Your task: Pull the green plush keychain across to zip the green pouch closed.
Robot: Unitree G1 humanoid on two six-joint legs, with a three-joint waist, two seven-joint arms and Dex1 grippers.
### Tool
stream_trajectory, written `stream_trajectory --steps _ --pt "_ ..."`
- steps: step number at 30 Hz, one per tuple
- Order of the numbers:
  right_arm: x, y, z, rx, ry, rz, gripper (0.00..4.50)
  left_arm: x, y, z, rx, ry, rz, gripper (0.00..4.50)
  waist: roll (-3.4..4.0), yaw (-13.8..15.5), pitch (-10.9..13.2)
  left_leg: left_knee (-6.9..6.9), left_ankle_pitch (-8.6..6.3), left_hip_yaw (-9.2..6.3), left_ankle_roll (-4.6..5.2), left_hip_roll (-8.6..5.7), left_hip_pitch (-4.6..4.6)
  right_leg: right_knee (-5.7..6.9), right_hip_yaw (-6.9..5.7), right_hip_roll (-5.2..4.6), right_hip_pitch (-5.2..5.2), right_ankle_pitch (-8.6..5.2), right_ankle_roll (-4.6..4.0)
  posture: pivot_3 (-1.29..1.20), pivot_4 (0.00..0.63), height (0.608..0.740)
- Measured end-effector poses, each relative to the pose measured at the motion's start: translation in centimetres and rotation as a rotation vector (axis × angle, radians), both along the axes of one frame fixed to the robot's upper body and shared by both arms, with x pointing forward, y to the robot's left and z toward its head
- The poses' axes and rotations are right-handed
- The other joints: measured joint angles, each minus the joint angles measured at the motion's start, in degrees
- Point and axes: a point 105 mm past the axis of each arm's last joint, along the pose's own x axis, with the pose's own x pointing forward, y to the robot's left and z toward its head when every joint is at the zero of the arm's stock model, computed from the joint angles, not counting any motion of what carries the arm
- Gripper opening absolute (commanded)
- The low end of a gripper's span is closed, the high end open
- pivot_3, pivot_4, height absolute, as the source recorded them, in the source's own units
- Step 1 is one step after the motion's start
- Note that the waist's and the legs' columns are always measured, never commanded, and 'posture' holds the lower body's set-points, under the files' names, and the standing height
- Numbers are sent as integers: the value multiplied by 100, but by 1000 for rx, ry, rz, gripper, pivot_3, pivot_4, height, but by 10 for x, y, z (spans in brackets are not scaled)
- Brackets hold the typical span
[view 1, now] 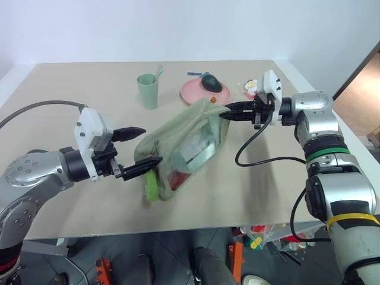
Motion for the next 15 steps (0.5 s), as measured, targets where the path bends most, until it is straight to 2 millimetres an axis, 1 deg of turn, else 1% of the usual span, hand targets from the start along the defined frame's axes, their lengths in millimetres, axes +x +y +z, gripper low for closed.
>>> stream_trajectory --steps 3,6,8,11,15 --pt "0 0 -1 5 13 -1 84 2 2 -1 9 -11 16 4500 0 0 0 3 2 0 -1 1 4 2 0 1 2 2 -3 0 150 740" --pt "-1 -1 0 10 5 -4 84 8 12 -9 28 -11 65 4500 0 -1 0 3 2 2 -1 1 7 2 1 0 4 2 -3 0 150 740" --pt "-3 -3 2 17 -8 -9 84 9 14 -10 35 -21 70 4500 0 12 0 4 2 2 -2 0 6 3 1 -1 4 1 -2 0 150 740" --pt "-10 -10 1 30 -10 -38 84 10 15 -9 38 -28 72 4500 0 36 0 4 1 2 -2 -1 1 3 0 -5 4 -3 6 0 150 740" --pt "-25 -21 -4 75 -11 -118 84 13 19 -10 40 -26 79 4500 1 71 0 4 1 -3 -2 -3 -8 2 -7 -8 1 -6 10 0 150 740"
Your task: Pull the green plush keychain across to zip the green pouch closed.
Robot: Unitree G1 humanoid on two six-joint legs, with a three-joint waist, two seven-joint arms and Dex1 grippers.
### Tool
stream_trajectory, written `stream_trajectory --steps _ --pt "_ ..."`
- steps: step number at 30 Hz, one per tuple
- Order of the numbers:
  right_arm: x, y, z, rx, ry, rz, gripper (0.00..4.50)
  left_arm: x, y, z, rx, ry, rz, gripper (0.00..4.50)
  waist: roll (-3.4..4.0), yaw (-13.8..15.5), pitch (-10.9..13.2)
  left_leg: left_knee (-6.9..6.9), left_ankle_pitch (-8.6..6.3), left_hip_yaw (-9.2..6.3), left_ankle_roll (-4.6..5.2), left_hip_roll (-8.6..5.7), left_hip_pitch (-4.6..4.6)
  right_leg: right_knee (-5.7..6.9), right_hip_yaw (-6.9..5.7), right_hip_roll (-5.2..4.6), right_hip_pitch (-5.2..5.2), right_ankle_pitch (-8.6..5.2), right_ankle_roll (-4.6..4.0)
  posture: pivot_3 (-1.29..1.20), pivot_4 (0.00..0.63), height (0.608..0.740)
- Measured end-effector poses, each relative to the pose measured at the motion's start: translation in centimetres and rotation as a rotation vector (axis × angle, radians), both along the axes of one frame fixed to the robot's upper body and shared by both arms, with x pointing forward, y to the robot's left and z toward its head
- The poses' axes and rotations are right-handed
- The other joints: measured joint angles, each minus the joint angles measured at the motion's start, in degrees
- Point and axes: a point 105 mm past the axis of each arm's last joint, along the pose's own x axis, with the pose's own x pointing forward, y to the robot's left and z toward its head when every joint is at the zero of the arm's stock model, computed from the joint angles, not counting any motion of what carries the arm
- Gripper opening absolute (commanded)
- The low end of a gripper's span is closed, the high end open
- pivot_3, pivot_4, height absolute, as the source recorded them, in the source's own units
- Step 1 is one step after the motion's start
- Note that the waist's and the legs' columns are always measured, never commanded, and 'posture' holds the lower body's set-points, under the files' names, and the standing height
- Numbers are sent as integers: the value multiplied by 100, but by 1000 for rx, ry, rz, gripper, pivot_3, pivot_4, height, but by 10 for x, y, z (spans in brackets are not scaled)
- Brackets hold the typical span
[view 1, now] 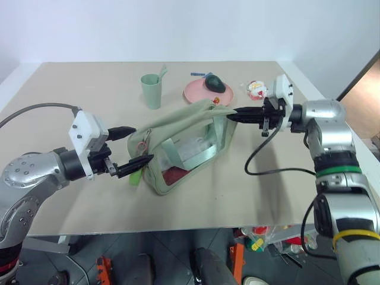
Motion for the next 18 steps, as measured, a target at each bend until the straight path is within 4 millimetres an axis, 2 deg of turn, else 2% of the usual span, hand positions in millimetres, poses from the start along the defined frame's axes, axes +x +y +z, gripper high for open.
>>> stream_trajectory --steps 5,9,11,18 --pt "-18 -10 -5 31 3 -100 84 6 3 2 -1 -4 13 4500 0 6 0 8 0 -1 0 -2 -2 1 -1 -1 0 1 2 0 150 740" --pt "-30 -16 2 78 -15 -191 84 13 -2 24 -69 -64 -10 4500 0 4 0 19 1 -1 0 -2 -3 1 -1 0 2 9 5 0 150 740" --pt "-34 -17 4 88 -24 -213 84 12 -4 28 -77 -66 -26 4500 0 -21 0 17 1 6 0 -2 1 1 9 0 2 12 7 0 150 740" --pt "-47 -19 -1 108 -3 -284 84 9 -11 19 -70 4 -86 4500 0 -18 0 16 1 0 0 -1 -2 1 5 5 1 10 6 0 150 740"
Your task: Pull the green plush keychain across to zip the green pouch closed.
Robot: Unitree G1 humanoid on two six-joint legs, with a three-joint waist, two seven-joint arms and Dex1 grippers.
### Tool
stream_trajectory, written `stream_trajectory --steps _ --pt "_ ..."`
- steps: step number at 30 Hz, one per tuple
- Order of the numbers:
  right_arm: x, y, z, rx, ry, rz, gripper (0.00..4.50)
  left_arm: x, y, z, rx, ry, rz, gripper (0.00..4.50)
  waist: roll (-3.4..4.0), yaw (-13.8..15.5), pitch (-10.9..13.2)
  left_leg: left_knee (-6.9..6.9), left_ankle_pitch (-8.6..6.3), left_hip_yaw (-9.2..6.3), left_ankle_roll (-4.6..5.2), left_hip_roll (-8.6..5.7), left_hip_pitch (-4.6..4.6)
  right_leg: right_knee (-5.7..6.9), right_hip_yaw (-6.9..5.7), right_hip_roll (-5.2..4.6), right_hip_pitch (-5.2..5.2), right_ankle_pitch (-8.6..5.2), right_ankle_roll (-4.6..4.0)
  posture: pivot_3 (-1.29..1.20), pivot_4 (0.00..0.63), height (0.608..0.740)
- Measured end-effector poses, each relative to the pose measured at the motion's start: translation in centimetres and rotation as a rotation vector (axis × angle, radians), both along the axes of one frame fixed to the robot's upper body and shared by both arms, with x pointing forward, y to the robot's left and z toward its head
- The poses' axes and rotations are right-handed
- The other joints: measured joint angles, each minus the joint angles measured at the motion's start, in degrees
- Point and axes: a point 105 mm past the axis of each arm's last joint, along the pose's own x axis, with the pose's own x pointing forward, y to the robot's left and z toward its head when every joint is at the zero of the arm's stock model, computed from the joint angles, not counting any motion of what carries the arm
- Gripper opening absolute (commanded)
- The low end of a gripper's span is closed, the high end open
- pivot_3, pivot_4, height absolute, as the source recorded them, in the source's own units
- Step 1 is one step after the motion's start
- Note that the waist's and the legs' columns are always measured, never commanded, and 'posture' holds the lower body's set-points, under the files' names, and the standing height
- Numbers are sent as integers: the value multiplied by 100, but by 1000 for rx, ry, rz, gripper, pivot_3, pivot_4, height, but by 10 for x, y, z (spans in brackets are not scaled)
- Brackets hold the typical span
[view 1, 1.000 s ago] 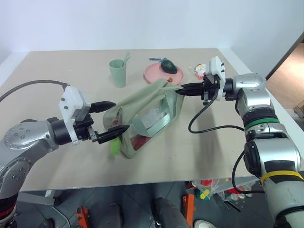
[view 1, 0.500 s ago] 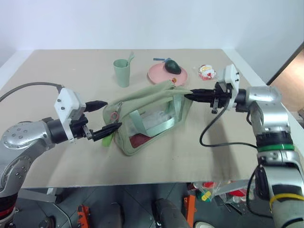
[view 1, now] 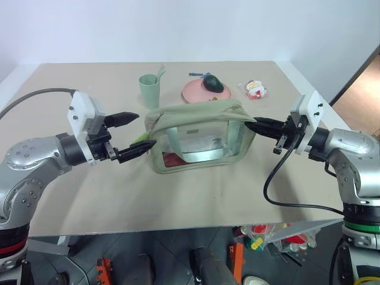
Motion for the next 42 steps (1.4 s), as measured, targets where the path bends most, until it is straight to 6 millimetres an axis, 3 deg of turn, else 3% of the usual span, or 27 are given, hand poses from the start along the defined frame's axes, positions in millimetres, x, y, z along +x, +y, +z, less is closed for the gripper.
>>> stream_trajectory --steps 5,15,24,32,42 --pt "-8 -3 -13 14 45 -45 84 0 -5 -7 19 22 -15 4500 -1 -2 0 1 0 3 0 -1 1 -1 5 -1 1 -1 0 0 150 740" --pt "-18 -4 -17 43 81 -79 84 1 -5 -18 31 50 -12 4500 -2 -3 -1 2 0 2 1 -1 1 -1 5 0 2 -1 0 0 150 740" --pt "-21 7 -27 34 77 -36 84 4 -4 -25 13 61 32 4500 -4 -42 -2 -1 0 5 1 6 25 0 10 9 14 2 -5 0 150 740" --pt "-27 18 -44 43 149 28 2787 4 -2 -29 20 67 46 4500 -5 -48 -3 -2 1 4 2 9 37 0 13 15 23 -7 -33 0 150 740" --pt "-22 11 -49 60 167 -13 2787 2 -3 -32 15 75 44 4500 -5 -32 -3 -2 1 6 2 7 35 -1 15 13 23 -7 -32 0 150 740"
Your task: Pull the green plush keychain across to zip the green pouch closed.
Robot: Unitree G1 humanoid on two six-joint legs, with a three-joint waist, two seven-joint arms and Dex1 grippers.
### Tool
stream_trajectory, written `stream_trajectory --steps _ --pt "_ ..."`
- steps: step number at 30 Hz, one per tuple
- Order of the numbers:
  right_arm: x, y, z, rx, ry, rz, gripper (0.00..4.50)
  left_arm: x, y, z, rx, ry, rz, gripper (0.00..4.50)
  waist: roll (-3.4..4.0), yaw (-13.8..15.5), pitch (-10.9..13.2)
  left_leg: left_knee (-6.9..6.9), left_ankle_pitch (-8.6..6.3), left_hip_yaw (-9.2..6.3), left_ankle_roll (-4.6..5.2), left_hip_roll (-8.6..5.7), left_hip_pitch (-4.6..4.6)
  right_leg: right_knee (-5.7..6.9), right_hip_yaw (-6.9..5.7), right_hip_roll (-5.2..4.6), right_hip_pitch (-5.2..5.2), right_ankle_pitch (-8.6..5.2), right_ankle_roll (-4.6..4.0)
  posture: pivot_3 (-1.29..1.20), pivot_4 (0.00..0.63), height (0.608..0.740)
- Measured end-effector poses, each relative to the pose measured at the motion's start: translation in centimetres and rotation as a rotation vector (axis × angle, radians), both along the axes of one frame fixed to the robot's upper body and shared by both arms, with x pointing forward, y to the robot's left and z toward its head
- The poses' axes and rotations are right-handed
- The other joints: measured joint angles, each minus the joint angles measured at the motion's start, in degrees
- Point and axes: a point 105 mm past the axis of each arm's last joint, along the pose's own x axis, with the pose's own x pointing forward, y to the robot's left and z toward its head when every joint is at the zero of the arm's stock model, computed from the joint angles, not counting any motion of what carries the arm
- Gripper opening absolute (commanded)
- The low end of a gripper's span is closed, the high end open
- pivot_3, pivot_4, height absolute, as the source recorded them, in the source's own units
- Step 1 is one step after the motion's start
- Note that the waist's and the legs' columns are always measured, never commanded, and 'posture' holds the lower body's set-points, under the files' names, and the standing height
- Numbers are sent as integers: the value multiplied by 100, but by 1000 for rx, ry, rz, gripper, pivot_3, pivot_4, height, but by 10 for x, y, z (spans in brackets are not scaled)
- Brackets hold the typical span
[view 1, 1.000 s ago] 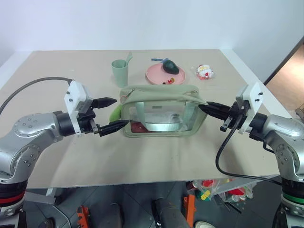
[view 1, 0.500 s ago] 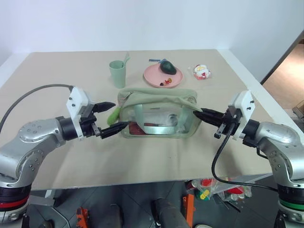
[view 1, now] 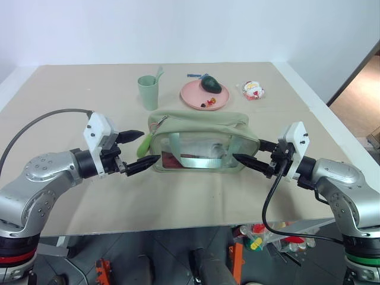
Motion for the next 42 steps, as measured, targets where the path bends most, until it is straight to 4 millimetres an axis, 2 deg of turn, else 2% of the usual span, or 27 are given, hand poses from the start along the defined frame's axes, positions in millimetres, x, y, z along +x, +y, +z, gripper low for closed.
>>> stream_trajectory --steps 6,12,17,18,19,24,25,31,34,39,41,42 --pt "3 -5 2 50 17 -15 2787 0 0 -1 8 -2 0 4500 0 0 0 0 0 1 0 -1 -1 0 2 0 0 0 1 0 150 740" --pt "4 -21 25 56 -16 -25 2787 0 -1 -2 19 -3 -4 4500 0 2 0 0 0 1 0 -2 -1 0 2 -1 0 0 0 0 150 740" --pt "2 -23 34 102 -6 -9 2787 -1 -1 -2 24 -12 -11 4500 0 1 0 -1 0 0 0 0 0 0 1 1 -1 1 2 0 150 740" --pt "2 -22 34 111 0 -3 2256 -1 -1 -2 25 -13 -12 4500 0 1 0 -1 0 -1 0 -1 0 0 1 0 0 1 2 0 150 740" --pt "2 -22 33 115 3 0 2041 -1 -1 -2 26 -13 -11 4500 0 2 0 0 0 -1 0 -1 -1 0 1 0 0 1 2 0 150 740" --pt "2 -17 29 135 16 14 230 0 -1 -2 28 -15 -11 4500 0 3 0 0 0 1 0 -1 -1 -1 3 -1 0 2 4 0 150 740" --pt "2 -17 29 135 16 14 104 0 -1 -2 28 -15 -11 4500 0 3 0 -1 0 1 0 -1 -1 -1 3 -1 -1 2 4 0 150 740" --pt "4 -16 26 133 16 27 104 0 -1 -2 23 -17 -7 4500 0 1 0 -1 0 1 0 0 0 0 3 0 -1 2 3 0 150 740" --pt "6 -15 27 126 3 35 104 2 1 2 -43 -4 23 4500 0 -1 0 1 0 2 0 0 0 0 3 0 -1 2 3 0 150 740" --pt "6 -14 28 102 -26 44 104 11 29 14 -147 26 165 4500 0 -8 0 -1 0 0 0 3 2 0 0 3 -1 5 8 0 150 740" --pt "7 -13 28 95 -34 53 104 16 41 8 -198 69 234 4500 1 -10 0 -2 0 2 0 3 4 0 2 3 0 8 13 0 150 740" --pt "7 -12 27 89 -38 56 104 19 48 -2 -221 117 277 4500 1 -14 0 -2 0 3 0 3 4 0 3 3 0 9 15 0 150 740"
